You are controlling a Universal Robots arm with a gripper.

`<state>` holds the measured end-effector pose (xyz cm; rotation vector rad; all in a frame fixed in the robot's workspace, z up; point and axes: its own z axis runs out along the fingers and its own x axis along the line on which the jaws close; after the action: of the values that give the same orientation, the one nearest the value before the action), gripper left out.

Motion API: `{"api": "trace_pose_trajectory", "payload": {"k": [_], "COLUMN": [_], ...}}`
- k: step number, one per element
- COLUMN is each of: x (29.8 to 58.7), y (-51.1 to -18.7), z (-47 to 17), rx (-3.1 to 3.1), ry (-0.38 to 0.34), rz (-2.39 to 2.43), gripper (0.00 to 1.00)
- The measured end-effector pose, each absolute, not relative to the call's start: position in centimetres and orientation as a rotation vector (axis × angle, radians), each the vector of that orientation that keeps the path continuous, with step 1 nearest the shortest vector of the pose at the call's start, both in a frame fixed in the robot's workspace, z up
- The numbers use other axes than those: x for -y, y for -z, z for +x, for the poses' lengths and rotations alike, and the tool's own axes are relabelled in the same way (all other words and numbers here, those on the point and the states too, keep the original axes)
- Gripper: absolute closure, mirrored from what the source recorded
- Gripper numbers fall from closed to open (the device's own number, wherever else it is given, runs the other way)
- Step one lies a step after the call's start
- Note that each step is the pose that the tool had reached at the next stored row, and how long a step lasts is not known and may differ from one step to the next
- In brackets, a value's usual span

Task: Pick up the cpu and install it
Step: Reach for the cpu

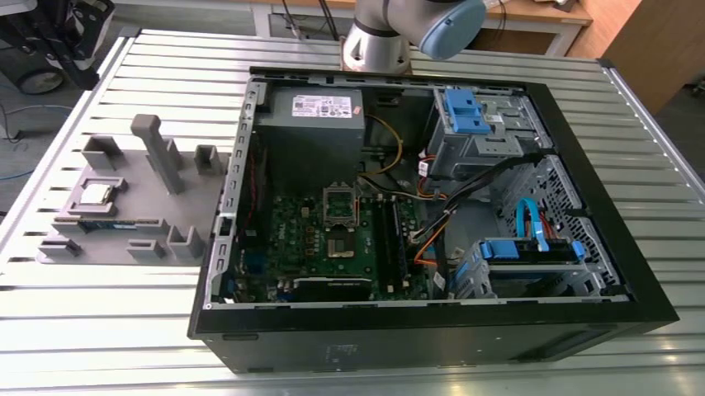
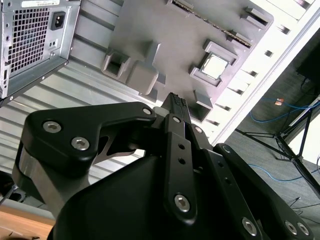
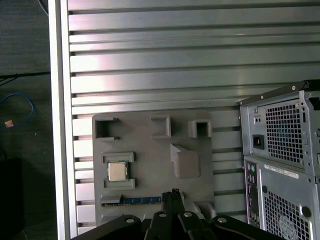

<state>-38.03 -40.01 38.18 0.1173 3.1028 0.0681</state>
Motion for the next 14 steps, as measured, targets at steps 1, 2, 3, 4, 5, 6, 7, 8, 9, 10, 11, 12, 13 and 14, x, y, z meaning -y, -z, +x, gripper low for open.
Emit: {"api": "trace_pose_trajectory", "payload": {"k": [1, 2, 3, 4, 5, 6, 7, 8, 9, 10, 11, 12, 13, 14], "x": [40.0, 40.0, 40.0, 40.0, 40.0, 40.0, 40.0, 40.0, 40.0, 40.0, 40.0, 40.0, 40.0, 40.0], "y": [-38.2, -38.2, -38.2, -38.2, -38.1, -38.1, -38.1, -38.1, -38.0, -38.0, -38.0, -37.9, -37.9, -37.8], "z": [-38.0, -38.1, -38.1, -38.2, -38.3, -38.4, -38.5, -38.6, -38.7, -38.8, -38.8, -38.9, -39.0, -39.1], "rx": [-3.103, -3.103, -3.103, -3.103, -3.103, -3.103, -3.103, -3.103, -3.103, -3.103, -3.103, -3.103, -3.103, -3.103], "ry": [-0.068, -0.068, -0.068, -0.068, -0.068, -0.068, -0.068, -0.068, -0.068, -0.068, -0.068, -0.068, -0.068, -0.068], "rz": [0.117, 0.117, 0.117, 0.118, 0.117, 0.117, 0.117, 0.117, 0.117, 0.117, 0.117, 0.117, 0.117, 0.117], "gripper": [0.89, 0.89, 0.89, 0.89, 0.89, 0.89, 0.89, 0.89, 0.89, 0.89, 0.89, 0.89, 0.89, 0.89]}}
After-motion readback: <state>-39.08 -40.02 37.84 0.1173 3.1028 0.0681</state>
